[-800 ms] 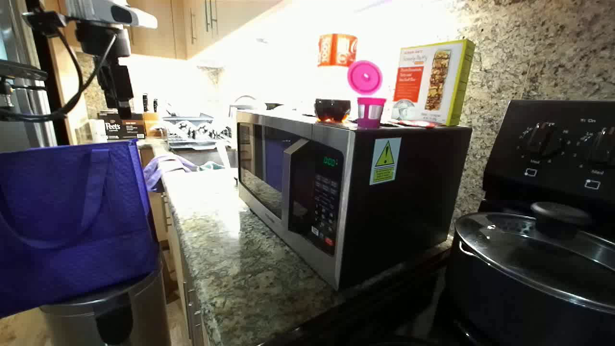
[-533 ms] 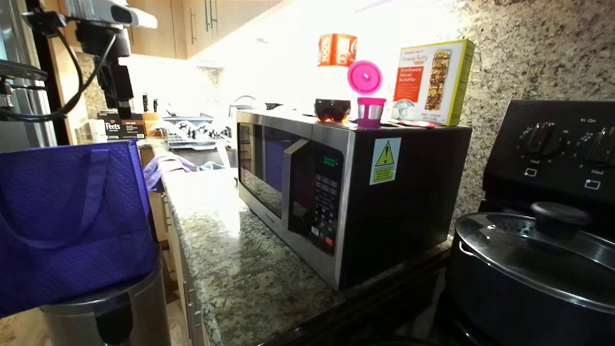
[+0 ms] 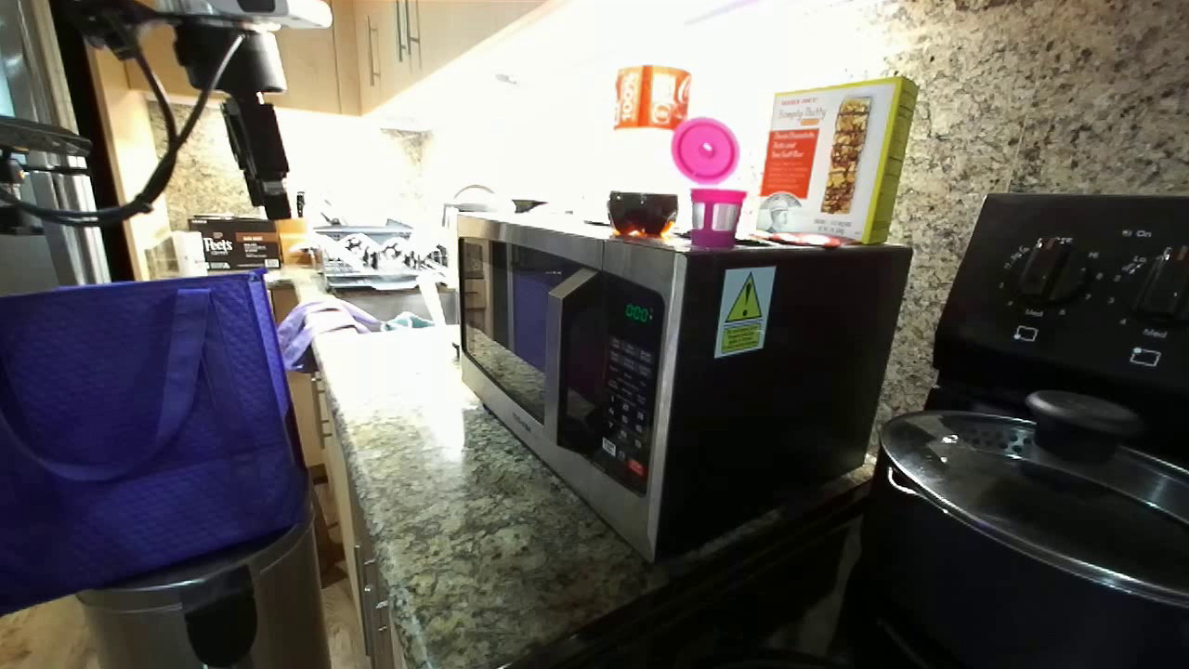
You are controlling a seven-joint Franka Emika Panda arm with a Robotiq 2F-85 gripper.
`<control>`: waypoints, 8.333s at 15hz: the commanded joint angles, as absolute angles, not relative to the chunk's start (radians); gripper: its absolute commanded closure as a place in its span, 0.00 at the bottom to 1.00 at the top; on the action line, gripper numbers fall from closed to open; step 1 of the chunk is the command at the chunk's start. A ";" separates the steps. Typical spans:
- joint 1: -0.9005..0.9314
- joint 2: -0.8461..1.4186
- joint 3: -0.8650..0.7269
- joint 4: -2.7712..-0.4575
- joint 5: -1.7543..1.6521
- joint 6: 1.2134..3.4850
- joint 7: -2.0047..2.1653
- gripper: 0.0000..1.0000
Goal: Open the microwave door
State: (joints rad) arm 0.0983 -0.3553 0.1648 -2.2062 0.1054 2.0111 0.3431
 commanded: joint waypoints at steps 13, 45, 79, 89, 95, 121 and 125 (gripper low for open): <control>-0.127 -0.252 0.007 -2.148 -0.114 2.109 0.404 0.00; -0.116 0.103 -0.106 -1.850 -0.145 2.162 0.133 0.47; -0.105 -0.445 -0.051 -2.325 -0.167 1.921 0.139 0.00; -0.083 -0.497 -0.087 -2.259 -0.246 1.887 -0.127 0.00; -0.092 -0.430 -0.090 -2.225 -0.271 1.961 -0.120 0.00; -0.038 -0.109 -0.060 -1.994 -0.311 1.799 -0.329 0.00; -0.015 -0.119 -0.051 -2.004 -0.251 1.736 -0.411 0.00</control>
